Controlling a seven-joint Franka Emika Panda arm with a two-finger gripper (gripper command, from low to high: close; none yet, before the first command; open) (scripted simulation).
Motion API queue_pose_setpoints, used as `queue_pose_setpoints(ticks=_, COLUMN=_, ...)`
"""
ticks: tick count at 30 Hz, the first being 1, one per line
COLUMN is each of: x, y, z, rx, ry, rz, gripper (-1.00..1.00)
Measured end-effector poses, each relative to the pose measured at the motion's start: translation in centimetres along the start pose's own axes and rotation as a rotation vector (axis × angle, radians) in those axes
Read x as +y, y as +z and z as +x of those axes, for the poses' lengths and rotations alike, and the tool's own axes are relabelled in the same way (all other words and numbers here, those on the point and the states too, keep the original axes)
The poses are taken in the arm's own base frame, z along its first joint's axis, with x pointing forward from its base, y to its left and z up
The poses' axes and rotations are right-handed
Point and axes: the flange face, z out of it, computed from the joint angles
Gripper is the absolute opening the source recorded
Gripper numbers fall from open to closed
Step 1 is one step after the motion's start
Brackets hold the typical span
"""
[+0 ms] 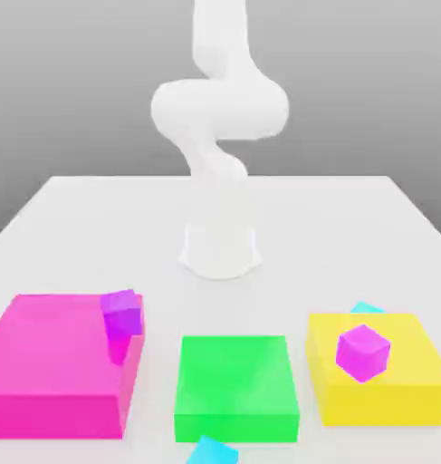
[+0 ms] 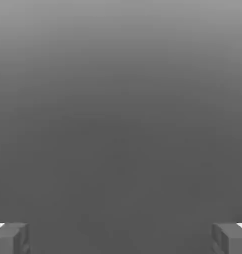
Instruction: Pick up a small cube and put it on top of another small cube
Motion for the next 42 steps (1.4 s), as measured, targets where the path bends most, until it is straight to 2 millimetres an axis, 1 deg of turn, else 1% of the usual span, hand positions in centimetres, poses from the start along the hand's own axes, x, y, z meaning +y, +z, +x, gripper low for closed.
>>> queue_pose_setpoints(ticks=3, x=-0.1, y=5.7, z=-0.1, rx=-0.035, ry=0.038, rz=-0.077, gripper=0.00)
queue_pose_setpoints(ticks=6, x=0.3, y=11.2, z=-0.4, rx=-0.069, ry=0.074, rz=-0.149, gripper=0.00)
queue_pose_setpoints(ticks=9, x=1.2, y=16.5, z=-1.1, rx=-0.106, ry=0.110, rz=-0.218, gripper=0.00)
queue_pose_setpoints(ticks=12, x=2.6, y=21.7, z=-2.2, rx=-0.144, ry=0.147, rz=-0.285, gripper=0.00)
queue_pose_setpoints(ticks=16, x=5.1, y=28.3, z=-4.1, rx=-0.197, ry=0.198, rz=-0.370, gripper=0.00)
queue_pose_setpoints(ticks=20, x=8.2, y=34.4, z=-6.6, rx=-0.253, ry=0.253, rz=-0.453, gripper=0.00)
queue_pose_setpoints(ticks=23, x=10.7, y=38.5, z=-9.0, rx=-0.300, ry=0.293, rz=-0.511, gripper=0.00)
queue_pose_setpoints(ticks=26, x=13.4, y=42.2, z=-11.8, rx=-0.347, ry=0.336, rz=-0.568, gripper=0.00)
queue_pose_setpoints(ticks=28, x=15.4, y=44.5, z=-13.8, rx=-0.380, ry=0.367, rz=-0.605, gripper=0.00)
queue_pose_setpoints(ticks=32, x=18.3, y=48.8, z=-16.7, rx=-0.396, ry=0.383, rz=-0.623, gripper=0.00)
queue_pose_setpoints(ticks=33, x=19.0, y=49.8, z=-17.4, rx=-0.397, ry=0.383, rz=-0.624, gripper=-1.00)
queue_pose_setpoints(ticks=38, x=19.0, y=49.8, z=-17.4, rx=-0.396, ry=0.383, rz=-0.622, gripper=-1.00)
queue_pose_setpoints(ticks=39, x=19.4, y=50.3, z=-17.8, rx=-0.396, ry=0.383, rz=-0.623, gripper=-1.00)
queue_pose_setpoints(ticks=40, x=19.2, y=50.0, z=-17.6, rx=-0.396, ry=0.383, rz=-0.624, gripper=-1.00)
queue_pose_setpoints(ticks=42, x=18.2, y=48.5, z=-16.6, rx=-0.397, ry=0.384, rz=-0.623, gripper=-1.00)
